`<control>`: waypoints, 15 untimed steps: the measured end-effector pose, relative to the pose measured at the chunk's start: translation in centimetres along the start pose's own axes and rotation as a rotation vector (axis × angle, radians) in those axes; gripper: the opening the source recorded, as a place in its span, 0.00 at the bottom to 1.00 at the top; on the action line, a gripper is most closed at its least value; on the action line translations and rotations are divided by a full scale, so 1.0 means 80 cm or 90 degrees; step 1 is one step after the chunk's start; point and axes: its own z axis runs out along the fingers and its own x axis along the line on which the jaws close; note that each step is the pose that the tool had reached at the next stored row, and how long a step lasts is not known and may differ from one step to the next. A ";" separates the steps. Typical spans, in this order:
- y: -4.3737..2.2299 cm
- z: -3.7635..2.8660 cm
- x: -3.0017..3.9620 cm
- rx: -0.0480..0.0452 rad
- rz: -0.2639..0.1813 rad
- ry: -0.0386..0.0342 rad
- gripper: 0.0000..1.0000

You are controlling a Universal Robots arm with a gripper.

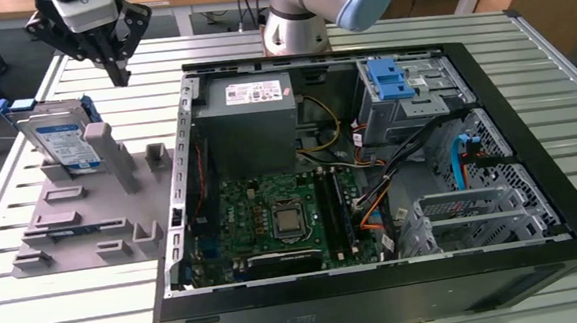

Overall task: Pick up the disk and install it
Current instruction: 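Reach for the disk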

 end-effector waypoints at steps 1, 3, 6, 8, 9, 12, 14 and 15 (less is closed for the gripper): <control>0.0003 0.0001 0.0010 0.0000 0.000 -0.0001 0.11; 0.0005 0.0000 0.0034 0.0000 0.000 0.0000 0.11; 0.0008 -0.0001 0.0084 0.0000 0.000 0.0000 0.11; 0.0012 -0.0001 0.0118 0.0000 0.000 0.0000 0.11; 0.0016 -0.0001 0.0134 0.0000 0.000 0.0000 0.11; 0.0020 -0.0001 0.0169 0.0000 0.000 0.0000 0.11; 0.0020 -0.0001 0.0172 0.0000 0.000 0.0000 0.11; 0.0020 -0.0001 0.0174 0.0000 0.000 0.0000 0.11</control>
